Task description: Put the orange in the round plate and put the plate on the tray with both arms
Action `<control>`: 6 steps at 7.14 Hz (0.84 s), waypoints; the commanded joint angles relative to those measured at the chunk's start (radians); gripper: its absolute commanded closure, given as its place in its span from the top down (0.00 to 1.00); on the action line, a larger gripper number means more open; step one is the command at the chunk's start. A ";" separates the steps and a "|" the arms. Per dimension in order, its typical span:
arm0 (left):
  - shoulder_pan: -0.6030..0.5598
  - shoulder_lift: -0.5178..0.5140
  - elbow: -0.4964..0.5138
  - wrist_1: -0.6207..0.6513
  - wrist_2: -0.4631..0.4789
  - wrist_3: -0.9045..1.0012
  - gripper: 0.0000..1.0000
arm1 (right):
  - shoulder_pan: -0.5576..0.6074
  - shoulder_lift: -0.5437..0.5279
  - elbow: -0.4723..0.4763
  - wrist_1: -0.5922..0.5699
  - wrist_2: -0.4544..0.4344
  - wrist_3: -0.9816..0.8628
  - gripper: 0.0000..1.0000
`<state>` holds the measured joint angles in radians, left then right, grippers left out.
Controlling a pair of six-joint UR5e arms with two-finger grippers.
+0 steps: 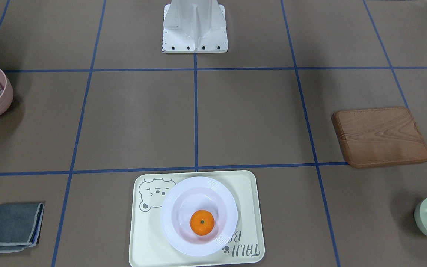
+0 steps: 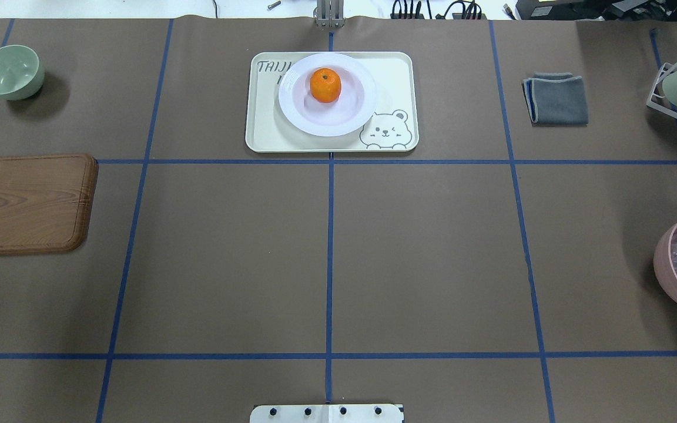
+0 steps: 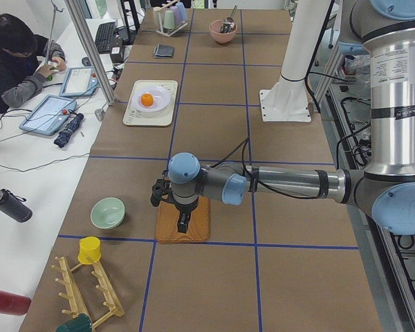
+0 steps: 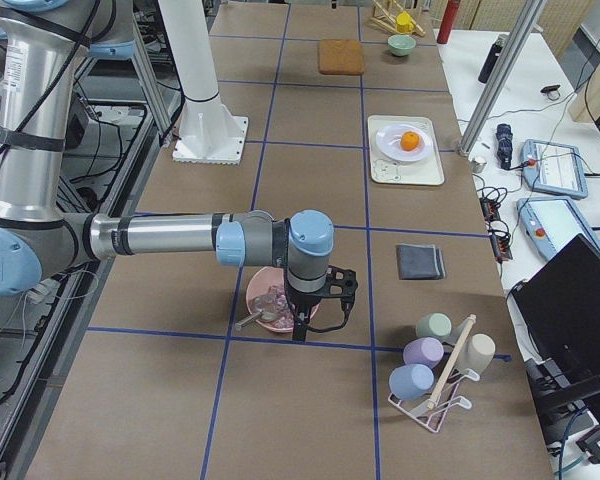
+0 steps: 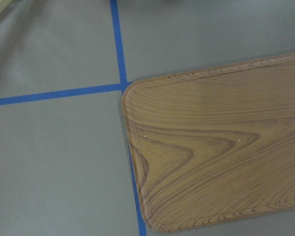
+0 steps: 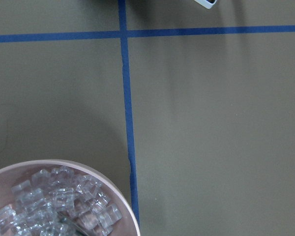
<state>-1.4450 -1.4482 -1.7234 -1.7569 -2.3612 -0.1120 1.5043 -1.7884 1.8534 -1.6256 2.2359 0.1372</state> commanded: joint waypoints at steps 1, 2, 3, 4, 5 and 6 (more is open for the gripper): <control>0.000 0.017 -0.007 -0.004 -0.003 0.000 0.99 | 0.000 -0.005 0.012 0.001 0.005 0.001 1.00; 0.000 0.017 -0.007 -0.004 -0.001 0.000 0.99 | 0.000 -0.002 0.013 0.001 0.005 0.002 1.00; -0.002 0.019 -0.008 -0.004 -0.009 0.000 0.99 | 0.000 -0.002 0.015 0.003 0.010 0.004 1.00; -0.002 0.022 -0.008 -0.004 -0.012 0.000 0.99 | 0.000 0.001 0.013 0.003 0.010 0.002 1.00; -0.002 0.022 -0.008 -0.004 -0.013 0.000 0.99 | 0.000 0.004 0.020 0.004 0.010 -0.007 1.00; -0.002 0.023 -0.008 -0.004 -0.013 0.000 0.99 | 0.000 0.004 0.024 0.030 0.025 -0.022 1.00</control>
<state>-1.4465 -1.4267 -1.7317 -1.7610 -2.3735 -0.1120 1.5048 -1.7854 1.8722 -1.6158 2.2492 0.1299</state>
